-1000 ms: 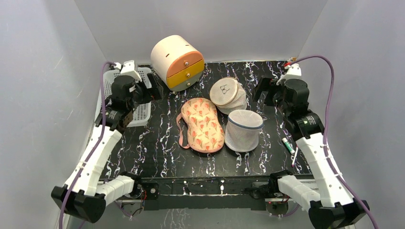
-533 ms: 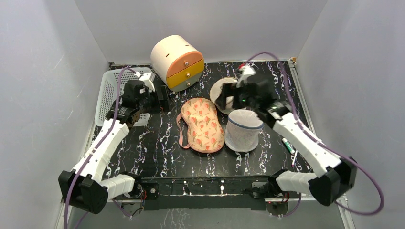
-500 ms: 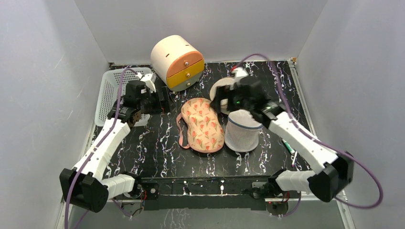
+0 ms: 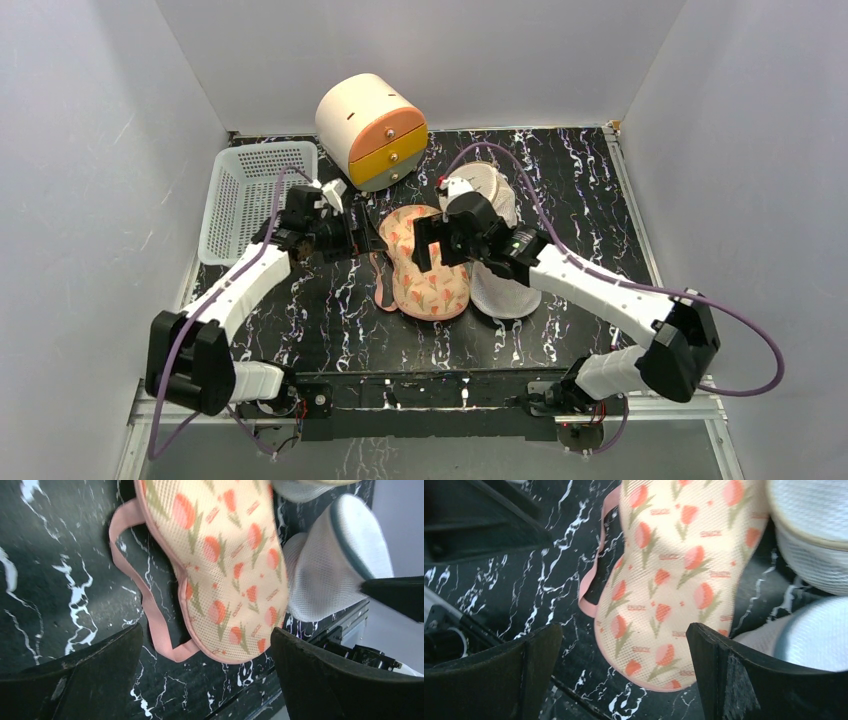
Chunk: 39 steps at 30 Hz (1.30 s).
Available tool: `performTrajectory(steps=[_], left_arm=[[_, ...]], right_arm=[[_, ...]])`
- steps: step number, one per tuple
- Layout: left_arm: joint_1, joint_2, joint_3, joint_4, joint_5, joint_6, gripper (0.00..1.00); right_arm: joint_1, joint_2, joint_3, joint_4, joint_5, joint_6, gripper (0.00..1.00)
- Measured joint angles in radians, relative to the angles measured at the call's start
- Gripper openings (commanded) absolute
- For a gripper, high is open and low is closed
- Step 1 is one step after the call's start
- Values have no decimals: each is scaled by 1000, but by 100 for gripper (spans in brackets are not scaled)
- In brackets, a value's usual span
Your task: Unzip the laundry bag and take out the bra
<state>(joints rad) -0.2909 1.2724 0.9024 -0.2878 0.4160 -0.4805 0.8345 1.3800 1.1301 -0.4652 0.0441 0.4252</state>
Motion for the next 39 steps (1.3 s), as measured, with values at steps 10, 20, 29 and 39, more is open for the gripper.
performTrajectory(steps=[10,20,29,39], left_arm=[[-92,211,-95,196,48,-134,95],[-183,512,50,376,20,-257,80],[-277,774,377,436,-76,-307,74],[-294,1044,853,365,-103,-216,98]], right_arm=[[-18,-82,21,-198,342,-5,98],[-120,-89,31,-315,442,-39,95],[-227,-122,-54,-290,386,0,90],[-253,-165,-133,-257,263,95,90]])
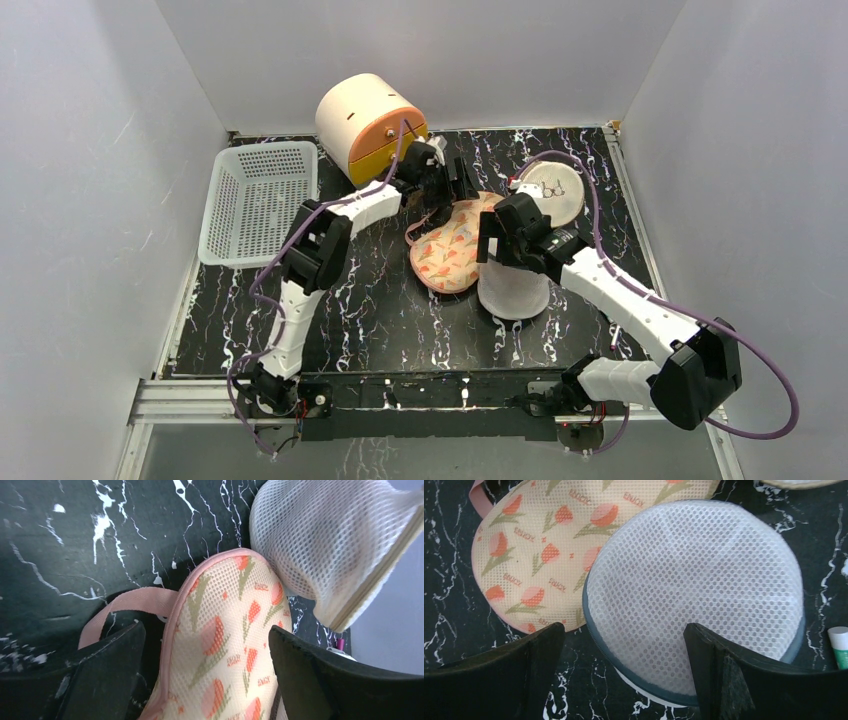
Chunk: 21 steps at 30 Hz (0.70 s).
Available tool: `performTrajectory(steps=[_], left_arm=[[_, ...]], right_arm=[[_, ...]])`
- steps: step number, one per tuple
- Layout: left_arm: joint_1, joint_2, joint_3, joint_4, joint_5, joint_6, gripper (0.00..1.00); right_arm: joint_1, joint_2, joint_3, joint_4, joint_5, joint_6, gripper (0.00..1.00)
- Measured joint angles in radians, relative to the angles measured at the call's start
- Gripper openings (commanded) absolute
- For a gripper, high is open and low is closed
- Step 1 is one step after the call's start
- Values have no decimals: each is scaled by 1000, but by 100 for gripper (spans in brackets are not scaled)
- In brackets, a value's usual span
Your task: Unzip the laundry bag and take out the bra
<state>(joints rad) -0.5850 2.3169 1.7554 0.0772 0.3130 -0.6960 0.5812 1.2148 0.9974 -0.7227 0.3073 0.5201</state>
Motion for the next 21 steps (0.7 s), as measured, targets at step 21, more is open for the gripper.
performTrajectory(steps=[21], left_arm=[[28,-957,-584,-343,-188,275,98]], right_arm=[[262,219,-126,482,-584,129,91]])
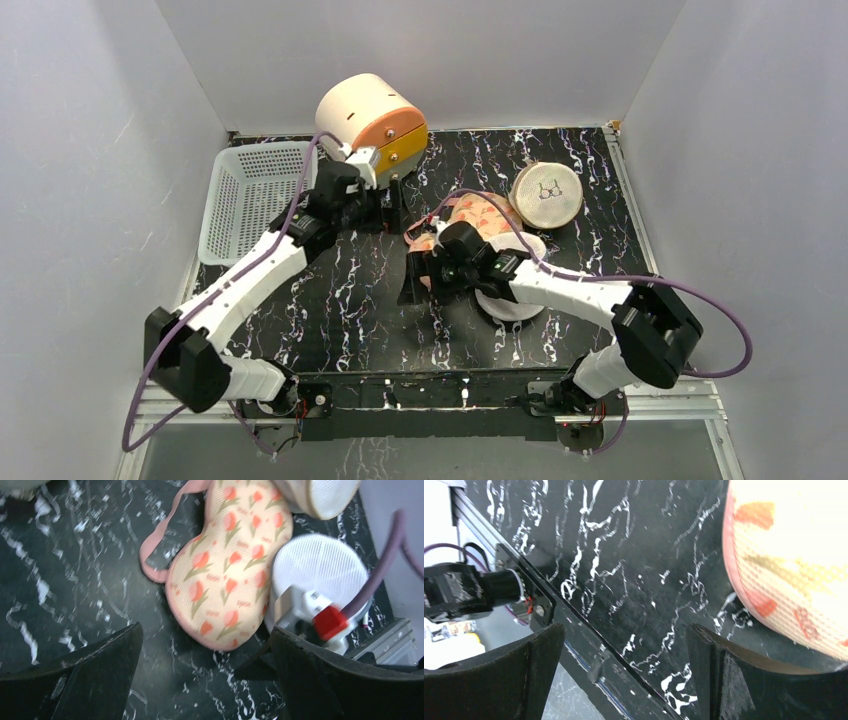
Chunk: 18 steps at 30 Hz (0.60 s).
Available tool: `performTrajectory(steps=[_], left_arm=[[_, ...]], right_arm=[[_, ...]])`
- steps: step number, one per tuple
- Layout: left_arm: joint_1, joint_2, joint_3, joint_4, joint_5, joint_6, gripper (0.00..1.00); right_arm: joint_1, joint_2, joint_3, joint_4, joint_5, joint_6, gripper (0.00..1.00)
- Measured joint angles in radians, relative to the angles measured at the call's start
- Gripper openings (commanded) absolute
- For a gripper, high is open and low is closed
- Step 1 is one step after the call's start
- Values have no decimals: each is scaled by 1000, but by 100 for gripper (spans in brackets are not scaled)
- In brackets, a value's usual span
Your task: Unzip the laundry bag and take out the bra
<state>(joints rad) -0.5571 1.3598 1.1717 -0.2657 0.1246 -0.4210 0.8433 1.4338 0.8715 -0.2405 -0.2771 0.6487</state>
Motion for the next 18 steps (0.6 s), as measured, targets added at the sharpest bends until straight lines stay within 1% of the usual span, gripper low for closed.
performTrajectory(steps=[1,2,4,7,9,11,13,16,18], left_arm=[[0,-24,-20,-15,-14,-5,98],[2,-53,-44,-31,-31,-14,98],[4,-117,-96,-46,-51,-39,98],[5,-207,-176,-39,-47,-90,98],[6,-237,-230,-8,-18,-129,98],[6,-226,-286,40,25,-170,98],[3,-183,-338,96,72,-211,98],[-23,-83,-393,181,133,-267,98],[-58,3,-401,247,176,-302,99]], right_arm=[[0,9,6,14,-12,5,93],[0,13,19,21,-15,7,96],[-1,12,60,8,8,-3,98],[-10,-23,147,-71,123,-45,98],[-54,-78,191,-132,197,-79,98],[-141,-150,212,-181,257,-114,98],[-258,-219,215,-220,304,-143,98],[-494,-305,215,-290,369,-177,98],[-606,-319,212,-317,374,-187,98]])
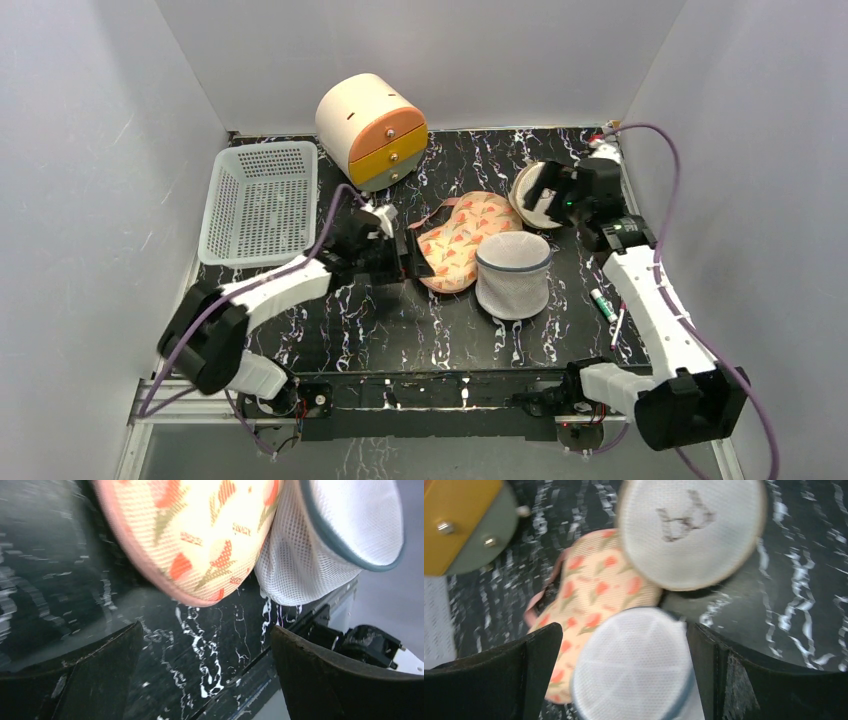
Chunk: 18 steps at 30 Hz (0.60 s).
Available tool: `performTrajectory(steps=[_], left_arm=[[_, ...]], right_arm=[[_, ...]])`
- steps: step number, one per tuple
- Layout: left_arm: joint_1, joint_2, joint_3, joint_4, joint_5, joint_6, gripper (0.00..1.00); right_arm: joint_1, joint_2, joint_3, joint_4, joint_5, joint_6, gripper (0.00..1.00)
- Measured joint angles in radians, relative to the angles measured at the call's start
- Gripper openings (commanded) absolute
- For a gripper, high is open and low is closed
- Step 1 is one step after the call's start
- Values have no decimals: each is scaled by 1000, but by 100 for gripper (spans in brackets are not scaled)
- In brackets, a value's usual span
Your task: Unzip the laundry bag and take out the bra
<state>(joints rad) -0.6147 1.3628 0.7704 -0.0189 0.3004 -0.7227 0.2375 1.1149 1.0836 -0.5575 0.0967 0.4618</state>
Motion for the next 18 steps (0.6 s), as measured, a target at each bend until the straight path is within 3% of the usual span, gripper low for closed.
performTrajectory(steps=[6,11,18], left_arm=[[-85,318,34,219,114,-112,98],[-88,459,121,353,204,-194,98],[-7,588,303,327,209,-175,98]], right_arm=[[-332,40,-111,-30,-178,-13,96],[-344,48,-212,-52,-334,-2,91],[-290,3,-327,3,-505,39,89]])
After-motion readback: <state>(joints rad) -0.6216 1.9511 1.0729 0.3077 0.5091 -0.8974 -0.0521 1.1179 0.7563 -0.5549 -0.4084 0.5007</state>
